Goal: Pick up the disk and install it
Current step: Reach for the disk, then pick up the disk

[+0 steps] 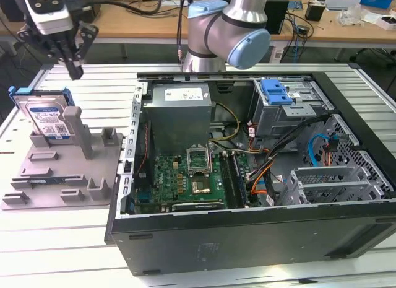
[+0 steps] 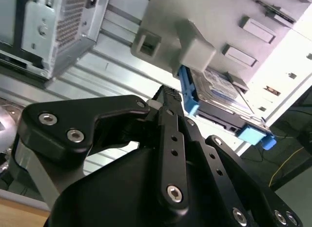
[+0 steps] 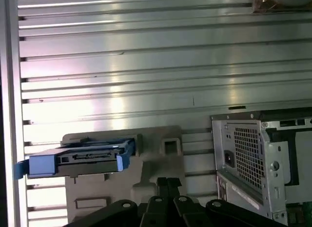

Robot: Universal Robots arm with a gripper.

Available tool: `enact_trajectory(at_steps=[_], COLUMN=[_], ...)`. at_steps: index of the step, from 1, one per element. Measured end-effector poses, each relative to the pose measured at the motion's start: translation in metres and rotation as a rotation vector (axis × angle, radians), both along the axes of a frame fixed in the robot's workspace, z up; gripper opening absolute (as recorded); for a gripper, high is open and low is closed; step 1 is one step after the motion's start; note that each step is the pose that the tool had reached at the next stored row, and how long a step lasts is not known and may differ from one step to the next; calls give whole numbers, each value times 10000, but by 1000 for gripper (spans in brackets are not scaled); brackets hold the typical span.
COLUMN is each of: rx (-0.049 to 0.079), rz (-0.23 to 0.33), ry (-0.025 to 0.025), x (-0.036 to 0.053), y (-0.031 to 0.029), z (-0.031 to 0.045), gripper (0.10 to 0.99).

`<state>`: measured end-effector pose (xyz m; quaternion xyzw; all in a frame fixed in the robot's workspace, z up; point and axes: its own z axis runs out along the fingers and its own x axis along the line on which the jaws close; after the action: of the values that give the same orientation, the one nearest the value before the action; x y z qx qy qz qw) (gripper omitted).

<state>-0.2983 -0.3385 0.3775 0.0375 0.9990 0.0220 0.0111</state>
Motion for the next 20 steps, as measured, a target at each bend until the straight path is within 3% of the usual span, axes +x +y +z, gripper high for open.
enact_trajectory(at_steps=[11,20], rx=[0,0], rz=[2,1], ry=[33,34], x=[-510,-551], y=[79,93], z=[-62,-63], gripper=[106,106])
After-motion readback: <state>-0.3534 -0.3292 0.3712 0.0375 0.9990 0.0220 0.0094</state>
